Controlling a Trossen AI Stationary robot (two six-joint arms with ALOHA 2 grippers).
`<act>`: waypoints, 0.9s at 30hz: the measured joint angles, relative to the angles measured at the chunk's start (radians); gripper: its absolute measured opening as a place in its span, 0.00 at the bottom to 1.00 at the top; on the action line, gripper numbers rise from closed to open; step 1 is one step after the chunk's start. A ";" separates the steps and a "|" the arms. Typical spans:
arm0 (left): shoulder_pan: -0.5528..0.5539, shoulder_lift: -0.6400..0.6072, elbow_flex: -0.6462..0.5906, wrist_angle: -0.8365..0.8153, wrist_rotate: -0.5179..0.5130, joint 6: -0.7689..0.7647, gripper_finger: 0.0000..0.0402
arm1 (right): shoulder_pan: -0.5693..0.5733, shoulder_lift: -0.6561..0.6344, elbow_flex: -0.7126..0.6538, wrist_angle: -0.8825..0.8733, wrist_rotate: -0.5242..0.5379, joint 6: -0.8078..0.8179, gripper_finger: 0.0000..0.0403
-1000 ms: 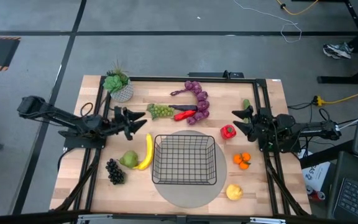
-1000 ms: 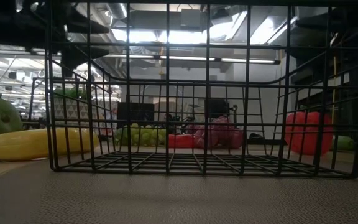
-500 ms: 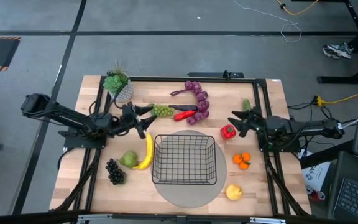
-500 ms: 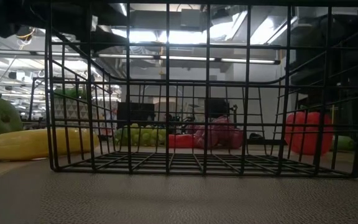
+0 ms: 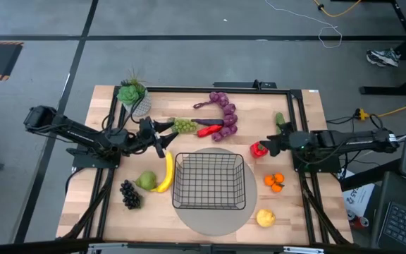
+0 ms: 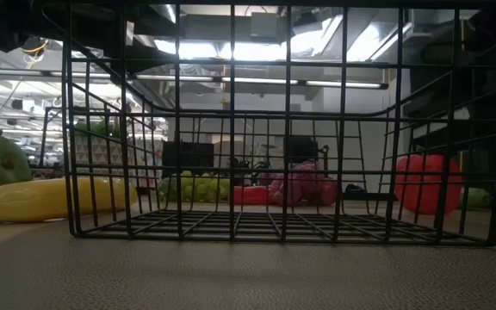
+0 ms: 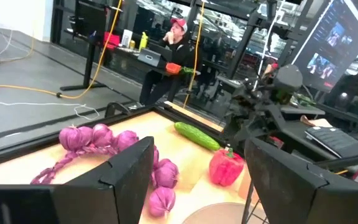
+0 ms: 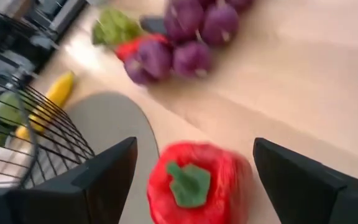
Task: Build produce basket
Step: Put the red bell pepper into the wire basket
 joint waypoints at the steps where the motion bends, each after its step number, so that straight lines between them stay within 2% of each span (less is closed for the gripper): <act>1: -0.003 0.000 0.000 0.000 0.000 0.000 0.62 | 0.000 0.023 0.000 0.000 -0.015 0.020 0.80; 11: -0.022 0.000 0.000 0.000 0.000 -0.001 0.62 | 0.000 0.209 0.032 0.026 -0.039 0.039 0.80; 16: -0.022 0.000 0.000 -0.002 0.000 0.000 0.62 | 0.000 0.259 0.137 -0.003 -0.035 -0.041 0.80; 19: -0.022 0.000 0.000 -0.004 0.000 0.000 0.62 | 0.000 0.294 0.219 -0.083 -0.041 -0.107 0.80; 23: -0.022 0.000 0.000 -0.005 0.000 0.005 0.62 | 0.009 0.343 0.314 -0.195 -0.116 -0.227 0.80; 27: -0.022 0.000 0.000 -0.005 0.000 0.008 0.62 | 0.026 0.383 0.342 -0.205 -0.131 -0.239 0.80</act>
